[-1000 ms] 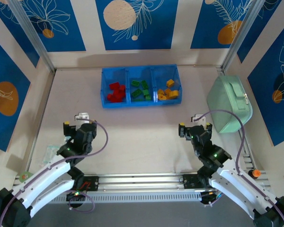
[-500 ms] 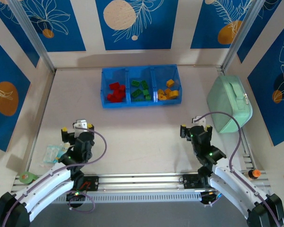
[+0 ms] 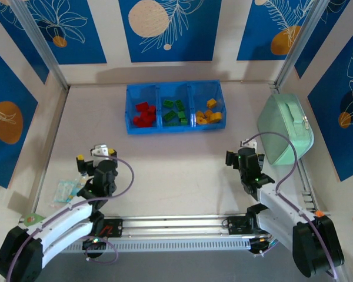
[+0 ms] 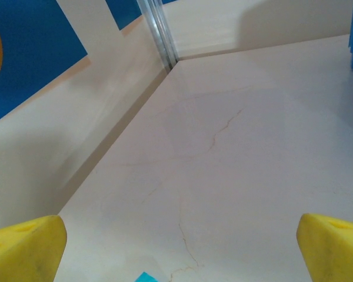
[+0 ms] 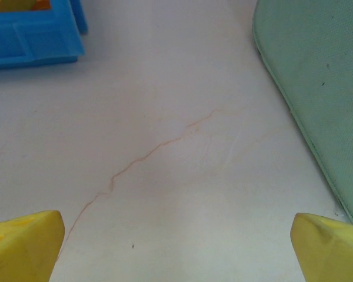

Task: Sort the legos into containers by color
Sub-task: Reset both arms

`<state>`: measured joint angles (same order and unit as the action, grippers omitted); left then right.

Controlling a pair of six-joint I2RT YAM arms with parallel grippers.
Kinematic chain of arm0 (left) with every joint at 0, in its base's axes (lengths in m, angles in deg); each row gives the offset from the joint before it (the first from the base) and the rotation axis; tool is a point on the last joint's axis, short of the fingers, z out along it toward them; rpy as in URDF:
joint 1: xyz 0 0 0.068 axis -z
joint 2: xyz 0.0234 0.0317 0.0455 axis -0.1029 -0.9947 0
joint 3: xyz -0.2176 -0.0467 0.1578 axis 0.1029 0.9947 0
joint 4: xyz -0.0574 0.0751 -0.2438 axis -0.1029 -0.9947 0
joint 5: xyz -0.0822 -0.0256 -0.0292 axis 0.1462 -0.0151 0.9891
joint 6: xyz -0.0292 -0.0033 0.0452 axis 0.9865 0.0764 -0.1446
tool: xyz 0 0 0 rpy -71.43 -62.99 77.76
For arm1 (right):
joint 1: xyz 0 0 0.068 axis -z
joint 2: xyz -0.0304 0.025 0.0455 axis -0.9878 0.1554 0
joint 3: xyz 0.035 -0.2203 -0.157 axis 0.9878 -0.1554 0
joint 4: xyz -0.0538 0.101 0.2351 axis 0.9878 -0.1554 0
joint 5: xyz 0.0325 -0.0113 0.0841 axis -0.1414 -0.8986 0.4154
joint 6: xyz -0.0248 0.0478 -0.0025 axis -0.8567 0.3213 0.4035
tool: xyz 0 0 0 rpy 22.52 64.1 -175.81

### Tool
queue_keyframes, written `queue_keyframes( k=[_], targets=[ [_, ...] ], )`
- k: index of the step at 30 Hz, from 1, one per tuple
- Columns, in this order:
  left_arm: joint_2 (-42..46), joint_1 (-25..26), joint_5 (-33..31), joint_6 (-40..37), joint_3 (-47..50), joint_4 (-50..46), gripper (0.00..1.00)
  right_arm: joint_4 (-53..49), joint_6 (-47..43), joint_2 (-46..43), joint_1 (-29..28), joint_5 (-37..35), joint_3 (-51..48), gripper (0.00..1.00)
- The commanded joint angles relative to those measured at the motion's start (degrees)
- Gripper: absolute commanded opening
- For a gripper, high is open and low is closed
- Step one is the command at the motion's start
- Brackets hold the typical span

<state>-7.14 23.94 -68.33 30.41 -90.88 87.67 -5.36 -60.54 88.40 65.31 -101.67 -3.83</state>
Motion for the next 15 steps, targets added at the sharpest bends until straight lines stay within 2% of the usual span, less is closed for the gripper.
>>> queue_keyframes(
  k=[1,15],
  targets=[
    [-0.83,-1.48,1.62,-1.17,0.89,5.77,1.00,7.08,-1.35,1.69,1.48,2.15,2.13,0.99],
    [-8.95,-6.78,6.49,-2.04,0.76,16.11,1.00,21.36,-4.85,8.11,3.14,2.58,0.91,0.99]
  ],
)
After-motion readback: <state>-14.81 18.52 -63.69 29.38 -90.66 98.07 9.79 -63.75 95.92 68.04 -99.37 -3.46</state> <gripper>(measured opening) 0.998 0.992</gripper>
